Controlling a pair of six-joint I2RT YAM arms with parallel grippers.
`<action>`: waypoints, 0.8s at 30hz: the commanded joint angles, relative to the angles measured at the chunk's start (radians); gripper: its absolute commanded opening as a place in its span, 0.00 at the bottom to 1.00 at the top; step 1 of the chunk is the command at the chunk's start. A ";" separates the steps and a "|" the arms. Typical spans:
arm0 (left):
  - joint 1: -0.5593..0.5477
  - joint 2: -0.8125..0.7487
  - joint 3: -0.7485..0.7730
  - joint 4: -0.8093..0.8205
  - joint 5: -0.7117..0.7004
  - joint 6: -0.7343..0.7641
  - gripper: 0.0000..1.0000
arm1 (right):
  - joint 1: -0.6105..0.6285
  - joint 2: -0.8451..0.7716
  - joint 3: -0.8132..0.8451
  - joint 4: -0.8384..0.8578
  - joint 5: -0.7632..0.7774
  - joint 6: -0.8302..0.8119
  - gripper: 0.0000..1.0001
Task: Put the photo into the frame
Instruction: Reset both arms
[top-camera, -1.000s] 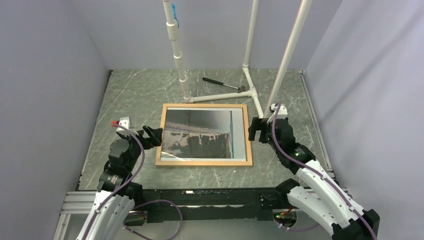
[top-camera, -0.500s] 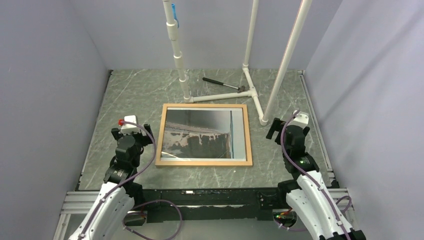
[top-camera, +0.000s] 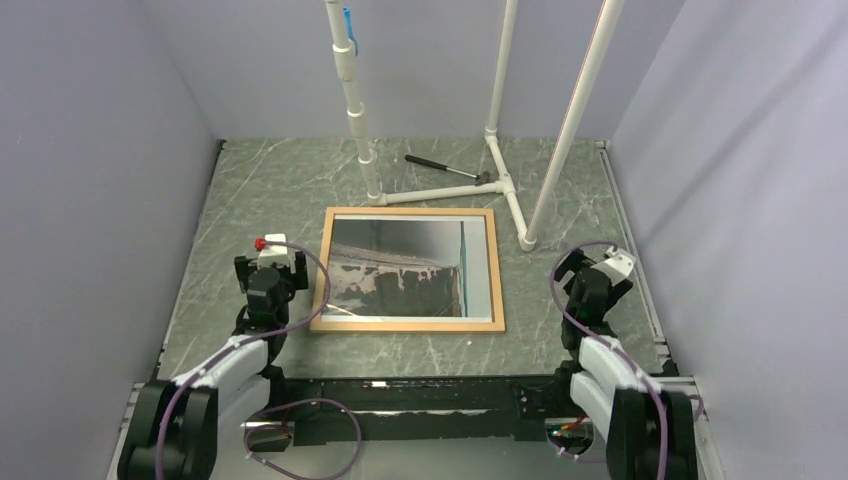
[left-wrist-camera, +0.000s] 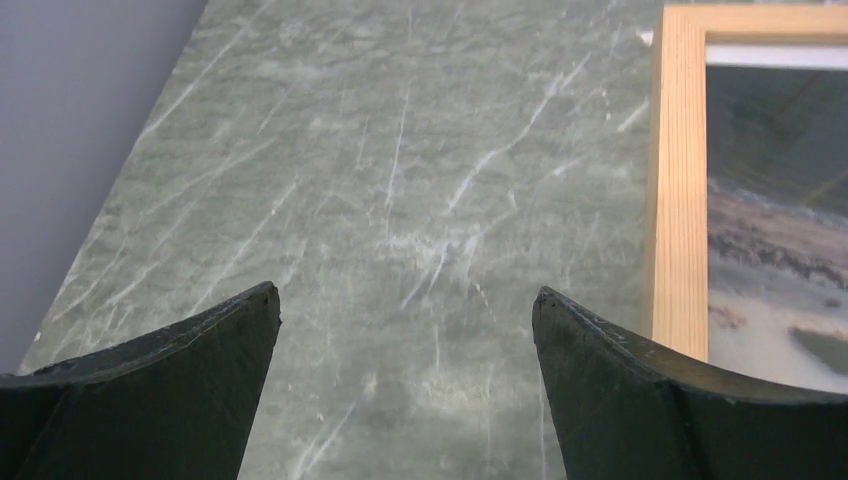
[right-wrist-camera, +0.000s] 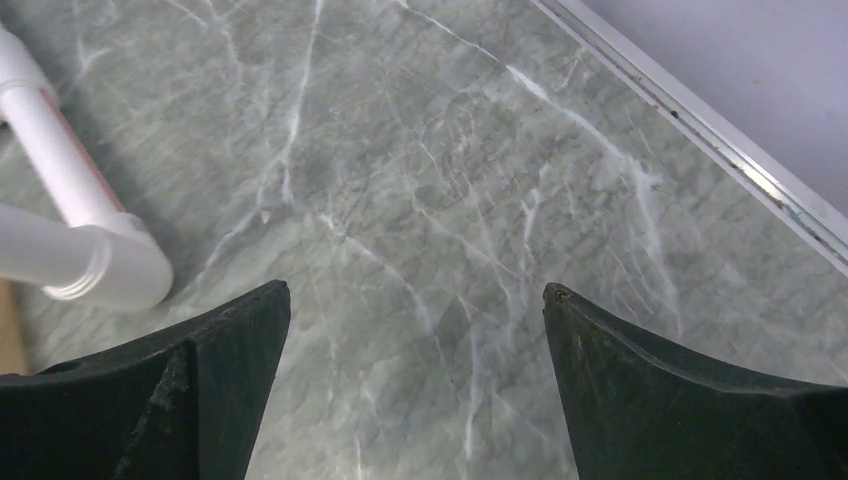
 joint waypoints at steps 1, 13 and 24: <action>0.068 0.134 -0.004 0.461 0.137 0.076 1.00 | -0.025 0.219 0.012 0.449 -0.053 -0.044 0.98; 0.141 0.460 0.090 0.657 0.082 0.011 0.99 | -0.047 0.527 0.109 0.696 -0.166 -0.154 0.99; 0.133 0.447 0.106 0.581 0.066 0.005 1.00 | -0.008 0.628 0.116 0.765 -0.234 -0.228 1.00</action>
